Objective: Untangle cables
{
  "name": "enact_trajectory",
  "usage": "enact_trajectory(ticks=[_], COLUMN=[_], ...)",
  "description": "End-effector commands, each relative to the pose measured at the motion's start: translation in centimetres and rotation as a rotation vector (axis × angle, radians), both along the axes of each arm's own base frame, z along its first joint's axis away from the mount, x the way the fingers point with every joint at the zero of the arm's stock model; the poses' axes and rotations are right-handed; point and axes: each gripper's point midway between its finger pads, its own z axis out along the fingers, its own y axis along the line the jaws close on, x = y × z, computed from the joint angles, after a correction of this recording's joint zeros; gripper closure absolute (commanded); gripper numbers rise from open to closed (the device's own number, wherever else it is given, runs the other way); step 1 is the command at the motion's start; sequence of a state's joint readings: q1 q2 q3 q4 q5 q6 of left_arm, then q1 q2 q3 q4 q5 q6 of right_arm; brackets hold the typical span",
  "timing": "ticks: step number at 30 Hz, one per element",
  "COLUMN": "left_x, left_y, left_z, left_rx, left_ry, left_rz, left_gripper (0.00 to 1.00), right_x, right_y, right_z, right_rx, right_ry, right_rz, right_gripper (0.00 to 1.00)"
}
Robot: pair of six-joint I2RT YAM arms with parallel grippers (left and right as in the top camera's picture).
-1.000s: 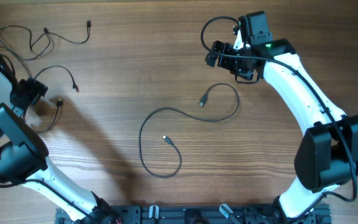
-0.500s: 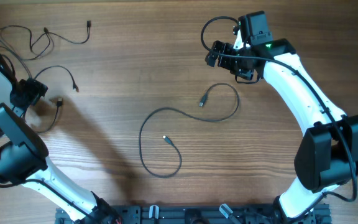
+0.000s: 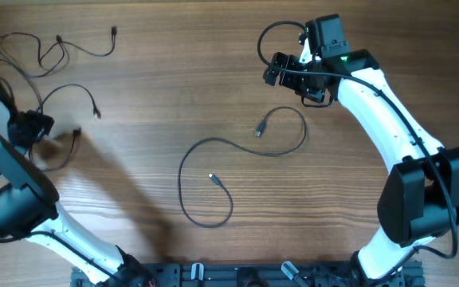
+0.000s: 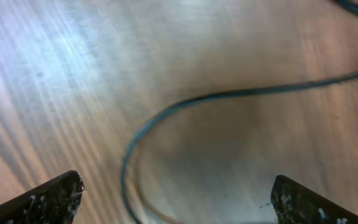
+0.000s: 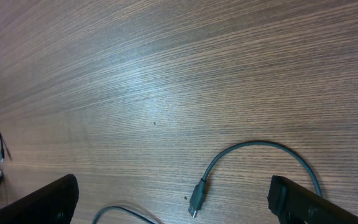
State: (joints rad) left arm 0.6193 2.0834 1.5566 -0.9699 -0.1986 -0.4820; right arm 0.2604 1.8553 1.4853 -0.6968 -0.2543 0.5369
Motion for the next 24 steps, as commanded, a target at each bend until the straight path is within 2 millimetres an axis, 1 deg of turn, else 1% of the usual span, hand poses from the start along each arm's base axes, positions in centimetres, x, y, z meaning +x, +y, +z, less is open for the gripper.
enact_trajectory(ticks=[1, 3, 6, 7, 8, 10, 12, 13, 14, 16, 17, 18, 19, 20, 21, 22, 23, 24], left_x=[-2.7, -3.7, -4.3, -4.5, -4.7, -4.7, -4.7, -4.7, -4.5, -3.1, -2.3, -1.6, -1.1, -0.6, -0.6, -1.2, -1.1, 0.1], left_y=[2.4, 2.4, 2.0, 1.8, 1.5, 1.1, 0.8, 0.9, 0.6, -0.9, -2.0, -3.1, -3.8, -5.0, -5.5, -6.2, -7.5, -9.1], left_z=[1.2, 1.1, 0.5, -0.2, -1.0, -2.5, -3.3, -3.6, -3.8, -4.2, -4.2, -4.1, -4.0, -3.8, -3.8, -3.7, -3.3, -2.6], left_rx=[0.036, 0.016, 0.003, 0.0, -0.004, -0.015, -0.018, -0.014, -0.028, -0.122, -0.187, -0.252, -0.294, -0.36, -0.388, -0.423, -0.496, -0.606], left_ry=[0.008, 0.035, 0.052, 0.052, 0.05, 0.031, 0.019, 0.013, -0.001, -0.074, -0.118, -0.16, -0.186, -0.216, -0.218, -0.197, -0.198, -0.25], left_rz=[0.123, 0.138, 0.141, 0.141, 0.142, 0.141, 0.14, 0.14, 0.139, 0.131, 0.127, 0.123, 0.121, 0.123, 0.152, 0.246, 0.353, 0.414], left_gripper=[0.05, 0.09, 0.06, 0.05, 0.09, 0.09, 0.08, 0.1, 0.15, 0.33, 0.44, 0.63, 0.78, 0.93, 0.96, 0.96, 0.96, 0.96], right_x=[0.1, 0.1, 0.1, 0.1, 0.1, 0.1, 0.1, 0.1, 0.1, 0.1, 0.1, 0.1, 0.1, 0.1, 0.1, 0.1, 0.1, 0.1], right_y=[0.3, 0.3, 0.3, 0.3, 0.3, 0.3, 0.3, 0.3, 0.3, 0.3, 0.3, 0.3, 0.3, 0.3, 0.3, 0.3, 0.3, 0.3], right_z=[0.2, 0.2, 0.2, 0.2, 0.2, 0.2, 0.2, 0.2, 0.2, 0.2, 0.2, 0.2, 0.2, 0.2, 0.2, 0.2, 0.2, 0.2], right_rx=[0.006, 0.006, 0.006, 0.005, 0.006, 0.006, 0.005, 0.006, 0.006, 0.005, 0.006, 0.006, 0.005, 0.005, 0.006, 0.006, 0.005, 0.006], right_ry=[-0.01, -0.01, -0.01, -0.01, -0.01, -0.01, -0.01, -0.01, -0.01, -0.01, -0.01, -0.01, -0.01, -0.01, -0.01, -0.01, -0.01, -0.01], right_rz=[0.015, 0.015, 0.015, 0.015, 0.015, 0.015, 0.016, 0.015, 0.015, 0.016, 0.015, 0.015, 0.016, 0.015, 0.015, 0.015, 0.016, 0.015], right_gripper=[0.0, 0.0, 0.0, 0.0, 0.0, 0.0, 0.01, 0.0, 0.0, 0.0, 0.0, 0.0, 0.0, 0.0, 0.0, 0.0, 0.0, 0.0])
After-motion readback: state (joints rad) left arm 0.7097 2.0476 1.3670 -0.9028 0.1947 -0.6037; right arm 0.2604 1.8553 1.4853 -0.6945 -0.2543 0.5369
